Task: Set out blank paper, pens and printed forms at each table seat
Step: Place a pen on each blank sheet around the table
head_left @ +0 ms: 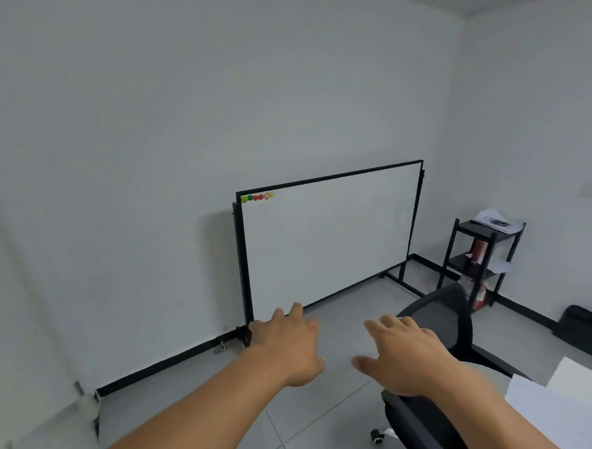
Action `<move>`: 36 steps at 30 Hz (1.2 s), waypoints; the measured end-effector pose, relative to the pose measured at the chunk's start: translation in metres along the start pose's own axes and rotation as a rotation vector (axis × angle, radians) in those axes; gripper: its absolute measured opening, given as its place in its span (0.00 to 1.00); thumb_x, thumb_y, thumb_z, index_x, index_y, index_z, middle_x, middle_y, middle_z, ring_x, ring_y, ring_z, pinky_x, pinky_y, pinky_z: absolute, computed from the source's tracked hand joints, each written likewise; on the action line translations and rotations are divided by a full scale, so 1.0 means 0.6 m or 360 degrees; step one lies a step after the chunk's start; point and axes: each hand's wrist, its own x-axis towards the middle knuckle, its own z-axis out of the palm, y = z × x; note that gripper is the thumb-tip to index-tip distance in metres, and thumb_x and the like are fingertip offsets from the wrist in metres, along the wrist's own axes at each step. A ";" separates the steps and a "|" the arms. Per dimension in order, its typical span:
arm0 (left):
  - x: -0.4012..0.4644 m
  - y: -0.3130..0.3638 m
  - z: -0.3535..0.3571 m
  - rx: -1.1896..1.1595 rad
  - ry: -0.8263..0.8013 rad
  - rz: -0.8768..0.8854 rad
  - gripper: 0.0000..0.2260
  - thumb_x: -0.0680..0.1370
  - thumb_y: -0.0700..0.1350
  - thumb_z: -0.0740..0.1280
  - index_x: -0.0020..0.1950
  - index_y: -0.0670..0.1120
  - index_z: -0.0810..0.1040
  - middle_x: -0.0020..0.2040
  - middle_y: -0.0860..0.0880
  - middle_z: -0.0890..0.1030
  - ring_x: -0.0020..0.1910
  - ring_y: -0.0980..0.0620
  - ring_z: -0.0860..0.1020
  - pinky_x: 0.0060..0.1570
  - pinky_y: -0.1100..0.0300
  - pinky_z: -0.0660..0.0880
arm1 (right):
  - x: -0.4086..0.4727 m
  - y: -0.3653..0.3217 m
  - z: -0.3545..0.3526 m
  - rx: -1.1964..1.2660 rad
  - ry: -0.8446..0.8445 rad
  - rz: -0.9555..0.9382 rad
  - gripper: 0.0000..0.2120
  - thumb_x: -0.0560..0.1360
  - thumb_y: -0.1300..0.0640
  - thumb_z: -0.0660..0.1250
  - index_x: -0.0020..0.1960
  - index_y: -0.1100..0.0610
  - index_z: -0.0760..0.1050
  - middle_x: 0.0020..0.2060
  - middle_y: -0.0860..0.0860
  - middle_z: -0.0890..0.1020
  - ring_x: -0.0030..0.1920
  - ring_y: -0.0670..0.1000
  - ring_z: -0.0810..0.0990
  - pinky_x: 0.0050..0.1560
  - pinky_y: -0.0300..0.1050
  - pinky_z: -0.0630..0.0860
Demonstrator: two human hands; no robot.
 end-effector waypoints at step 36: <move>1.188 -0.010 -0.130 0.0209 0.0171 0.0764 0.38 0.86 0.60 0.62 0.89 0.56 0.44 0.89 0.46 0.34 0.89 0.36 0.44 0.79 0.26 0.58 | 0.990 0.350 -0.084 0.0358 0.0135 0.0768 0.44 0.83 0.30 0.59 0.89 0.46 0.43 0.89 0.53 0.41 0.88 0.61 0.39 0.86 0.66 0.46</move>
